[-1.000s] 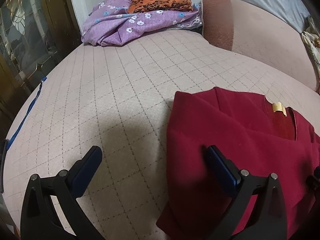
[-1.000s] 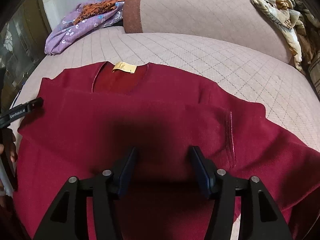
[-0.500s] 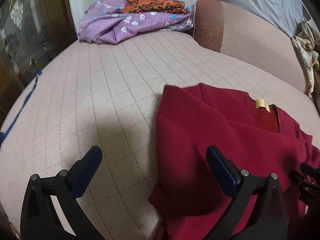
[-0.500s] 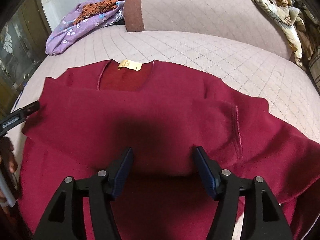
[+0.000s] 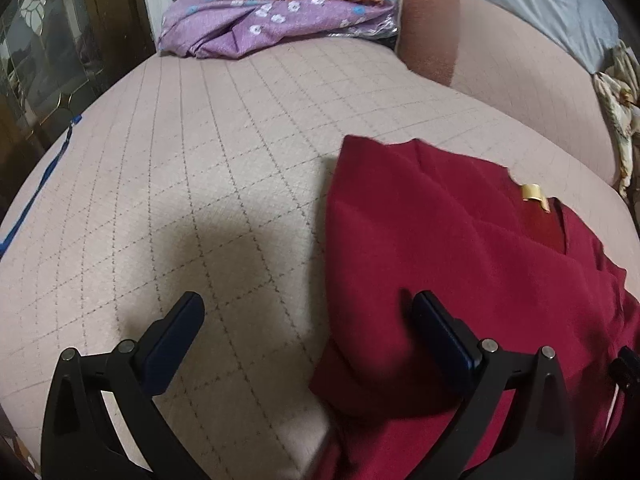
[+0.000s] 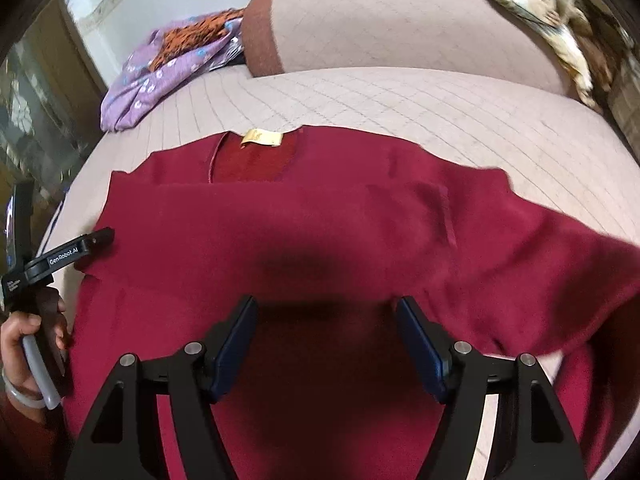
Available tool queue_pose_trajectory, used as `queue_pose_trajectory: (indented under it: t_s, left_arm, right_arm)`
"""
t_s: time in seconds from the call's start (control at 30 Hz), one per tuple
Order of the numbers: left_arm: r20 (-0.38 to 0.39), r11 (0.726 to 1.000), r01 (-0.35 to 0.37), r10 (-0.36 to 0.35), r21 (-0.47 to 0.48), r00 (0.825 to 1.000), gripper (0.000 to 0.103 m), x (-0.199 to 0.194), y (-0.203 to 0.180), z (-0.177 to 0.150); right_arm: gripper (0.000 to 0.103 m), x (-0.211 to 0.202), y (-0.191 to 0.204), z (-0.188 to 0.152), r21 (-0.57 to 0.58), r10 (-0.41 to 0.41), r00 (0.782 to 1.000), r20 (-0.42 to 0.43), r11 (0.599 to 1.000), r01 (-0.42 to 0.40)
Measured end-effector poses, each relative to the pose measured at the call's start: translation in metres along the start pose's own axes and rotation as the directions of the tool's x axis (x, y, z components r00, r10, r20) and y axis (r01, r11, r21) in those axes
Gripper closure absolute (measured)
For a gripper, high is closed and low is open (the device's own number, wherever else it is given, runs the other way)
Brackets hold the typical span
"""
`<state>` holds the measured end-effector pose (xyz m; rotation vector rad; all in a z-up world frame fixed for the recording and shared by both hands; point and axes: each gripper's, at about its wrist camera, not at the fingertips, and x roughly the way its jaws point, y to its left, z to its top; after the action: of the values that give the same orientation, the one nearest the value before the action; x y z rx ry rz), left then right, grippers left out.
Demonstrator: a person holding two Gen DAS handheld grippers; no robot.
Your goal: Fold small clothes
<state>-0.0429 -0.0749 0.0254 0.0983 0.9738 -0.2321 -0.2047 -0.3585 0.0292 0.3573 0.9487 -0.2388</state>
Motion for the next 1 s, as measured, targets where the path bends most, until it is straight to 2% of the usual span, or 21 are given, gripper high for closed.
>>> queue_pose_trajectory:
  t_s: [0.33,0.43,0.53,0.6,0.73,0.8,0.83,0.87,0.97,1.0]
  left_arm:
    - [0.043,0.995,0.101,-0.102,0.028,0.994,0.000,-0.054,-0.012,-0.012]
    - [0.047,0.994,0.108,-0.110,0.034,0.993,0.000,-0.058,-0.015,-0.019]
    - [0.042,0.995,0.093,-0.095,0.046,0.995,0.000,-0.052,-0.017,-0.021]
    - [0.036,0.995,0.079,-0.081,0.055,0.996,0.000,-0.046,-0.018,-0.024]
    - [0.013,0.995,0.070,-0.071,0.066,0.997,0.000,-0.034,-0.018,-0.026]
    - [0.012,0.995,0.064,-0.065,0.072,0.998,0.000,-0.031,-0.017,-0.027]
    - [0.011,0.996,0.065,-0.066,0.068,0.998,0.000,-0.030,-0.016,-0.026]
    - [0.011,0.996,0.069,-0.070,0.061,0.997,0.000,-0.030,-0.014,-0.025]
    - [0.017,0.997,0.076,-0.077,0.035,0.997,0.000,-0.031,-0.008,-0.022]
    - [0.020,0.997,0.074,-0.075,0.030,0.997,0.000,-0.031,-0.006,-0.021]
  right_arm:
    - [0.030,-0.066,-0.067,-0.030,0.212,0.014,0.996,0.089,0.977,-0.032]
    - [0.023,-0.072,-0.094,-0.035,0.327,0.016,0.991,0.133,0.943,-0.059]
    - [0.022,-0.068,-0.121,-0.033,0.449,0.044,0.986,0.160,0.886,-0.112]
    - [0.022,-0.064,-0.133,-0.031,0.506,0.030,0.984,0.178,0.855,-0.117]
    - [0.022,-0.053,-0.149,-0.014,0.534,-0.027,0.976,0.215,0.840,-0.094]
    - [0.022,-0.049,-0.166,-0.007,0.585,-0.076,0.967,0.242,0.807,-0.082]
    - [0.022,-0.044,-0.175,-0.006,0.626,-0.102,0.966,0.239,0.776,-0.073]
    - [0.022,-0.039,-0.189,-0.006,0.681,-0.115,0.964,0.238,0.728,-0.081]
    - [0.023,-0.019,-0.225,-0.014,0.791,-0.056,0.967,0.249,0.588,-0.170]
    - [0.029,-0.017,-0.229,-0.014,0.798,-0.052,0.968,0.246,0.578,-0.172]
